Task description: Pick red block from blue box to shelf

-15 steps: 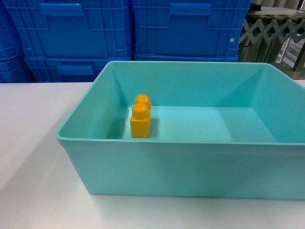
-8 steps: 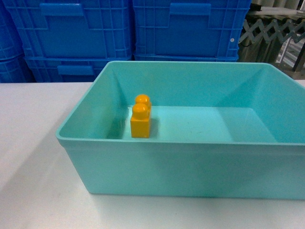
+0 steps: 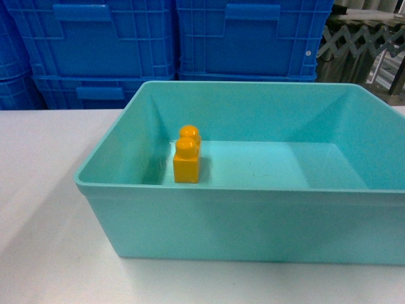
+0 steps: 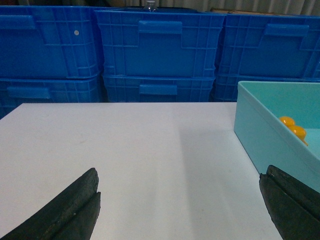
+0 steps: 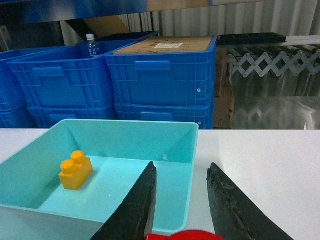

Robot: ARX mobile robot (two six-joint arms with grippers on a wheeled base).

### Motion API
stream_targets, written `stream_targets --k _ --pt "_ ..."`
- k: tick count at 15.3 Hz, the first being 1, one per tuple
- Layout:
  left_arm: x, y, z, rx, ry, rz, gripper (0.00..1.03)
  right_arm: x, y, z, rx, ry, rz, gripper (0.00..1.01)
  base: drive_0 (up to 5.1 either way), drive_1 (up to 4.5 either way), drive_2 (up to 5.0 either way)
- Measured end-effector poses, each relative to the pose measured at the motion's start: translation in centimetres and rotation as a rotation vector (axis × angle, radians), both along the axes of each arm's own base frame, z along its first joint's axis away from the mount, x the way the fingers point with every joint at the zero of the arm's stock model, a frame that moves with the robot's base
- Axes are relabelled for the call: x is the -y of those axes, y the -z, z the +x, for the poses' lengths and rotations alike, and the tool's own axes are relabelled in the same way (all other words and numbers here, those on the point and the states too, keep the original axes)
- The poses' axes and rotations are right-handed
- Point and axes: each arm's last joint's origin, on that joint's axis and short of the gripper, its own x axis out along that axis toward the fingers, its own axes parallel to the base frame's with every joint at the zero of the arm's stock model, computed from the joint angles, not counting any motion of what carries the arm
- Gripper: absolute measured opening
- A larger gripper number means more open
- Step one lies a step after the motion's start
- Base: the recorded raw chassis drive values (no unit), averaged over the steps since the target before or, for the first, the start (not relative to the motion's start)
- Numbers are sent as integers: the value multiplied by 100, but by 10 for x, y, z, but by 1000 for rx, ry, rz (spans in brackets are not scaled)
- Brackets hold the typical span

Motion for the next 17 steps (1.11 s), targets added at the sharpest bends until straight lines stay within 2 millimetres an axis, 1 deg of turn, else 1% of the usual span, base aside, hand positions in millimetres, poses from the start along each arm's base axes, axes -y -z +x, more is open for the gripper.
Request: stream_targets --k 17 --pt "0 0 0 -2 1 0 98 0 1 0 -4 3 -1 26 -9 -9 -9"
